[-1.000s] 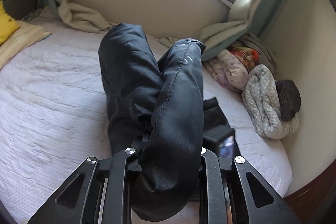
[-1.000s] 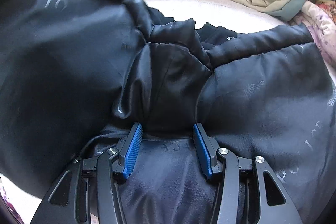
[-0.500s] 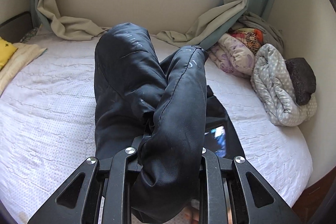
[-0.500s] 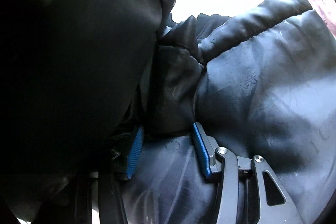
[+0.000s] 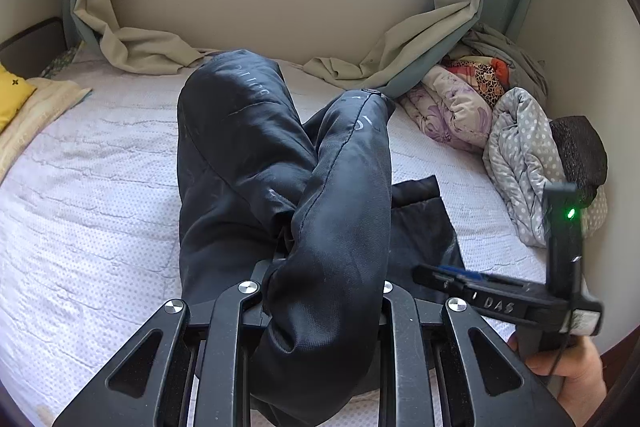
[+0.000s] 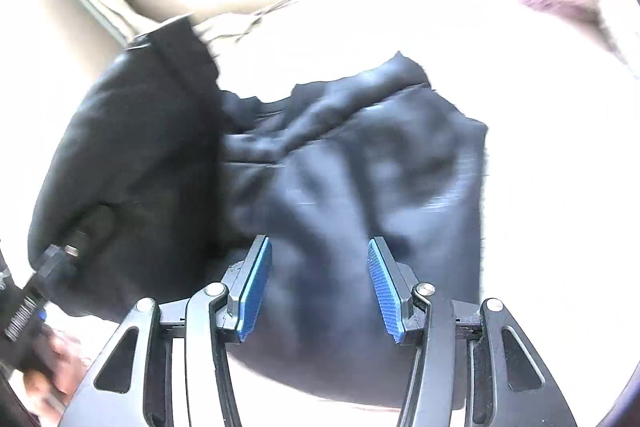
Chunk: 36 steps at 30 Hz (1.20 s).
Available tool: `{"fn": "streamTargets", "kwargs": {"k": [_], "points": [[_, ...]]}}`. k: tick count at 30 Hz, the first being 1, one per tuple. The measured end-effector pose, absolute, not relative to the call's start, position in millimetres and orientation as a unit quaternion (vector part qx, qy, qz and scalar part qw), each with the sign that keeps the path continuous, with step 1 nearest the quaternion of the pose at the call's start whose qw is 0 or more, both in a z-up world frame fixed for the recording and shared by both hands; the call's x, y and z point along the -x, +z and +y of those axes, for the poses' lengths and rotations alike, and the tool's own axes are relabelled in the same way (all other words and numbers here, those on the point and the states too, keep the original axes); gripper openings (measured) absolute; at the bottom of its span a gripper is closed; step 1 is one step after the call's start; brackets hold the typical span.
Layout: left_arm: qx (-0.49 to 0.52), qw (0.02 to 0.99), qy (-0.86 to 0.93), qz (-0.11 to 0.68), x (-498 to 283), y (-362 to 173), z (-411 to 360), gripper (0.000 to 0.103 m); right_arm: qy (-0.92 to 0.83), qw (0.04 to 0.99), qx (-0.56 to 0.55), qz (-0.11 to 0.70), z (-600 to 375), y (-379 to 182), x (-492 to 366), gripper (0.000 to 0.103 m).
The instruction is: Fold large clothes
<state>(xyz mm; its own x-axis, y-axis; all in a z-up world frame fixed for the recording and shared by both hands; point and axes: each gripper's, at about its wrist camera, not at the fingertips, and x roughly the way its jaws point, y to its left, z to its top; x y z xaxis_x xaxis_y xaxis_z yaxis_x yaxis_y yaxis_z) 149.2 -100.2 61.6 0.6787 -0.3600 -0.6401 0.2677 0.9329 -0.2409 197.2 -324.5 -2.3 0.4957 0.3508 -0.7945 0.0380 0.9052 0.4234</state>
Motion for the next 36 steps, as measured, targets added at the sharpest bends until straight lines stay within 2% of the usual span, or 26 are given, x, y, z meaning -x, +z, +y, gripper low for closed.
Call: {"fn": "streamTargets", "kwargs": {"k": [9,16,20,22,24,27,29,32,36], "points": [[0.02,0.917,-0.175,0.357,-140,60,-138,0.026,0.091,0.837,-0.148,0.518,-305,-50,-205,0.047],[-0.033,0.916,-0.201,0.345,-123,61,-195,0.026,0.088,0.835,-0.178,0.514,-305,-70,-191,0.047],[-0.05,0.909,-0.215,0.353,-120,48,-223,0.026,0.113,0.819,-0.238,0.51,-329,-72,-187,0.046],[-0.055,0.909,-0.214,0.354,-119,41,-228,0.026,0.123,0.798,-0.293,0.512,-350,-71,-186,0.036],[-0.061,0.908,-0.218,0.352,-118,34,-231,0.026,0.126,0.76,-0.387,0.506,-386,-71,-180,0.036],[-0.078,0.908,-0.221,0.347,-115,25,-238,0.027,0.112,0.737,-0.482,0.46,-436,-67,-163,0.045],[-0.087,0.909,-0.22,0.343,-112,22,-243,0.028,0.115,0.741,-0.513,0.418,-457,-61,-154,0.071],[-0.102,0.912,-0.218,0.333,-109,17,-252,0.029,0.173,0.717,-0.561,0.376,-465,-60,-153,0.079],[-0.135,0.913,-0.22,0.317,-99,6,-261,0.03,0.196,0.723,-0.535,0.391,-444,-59,-174,0.082]]}}
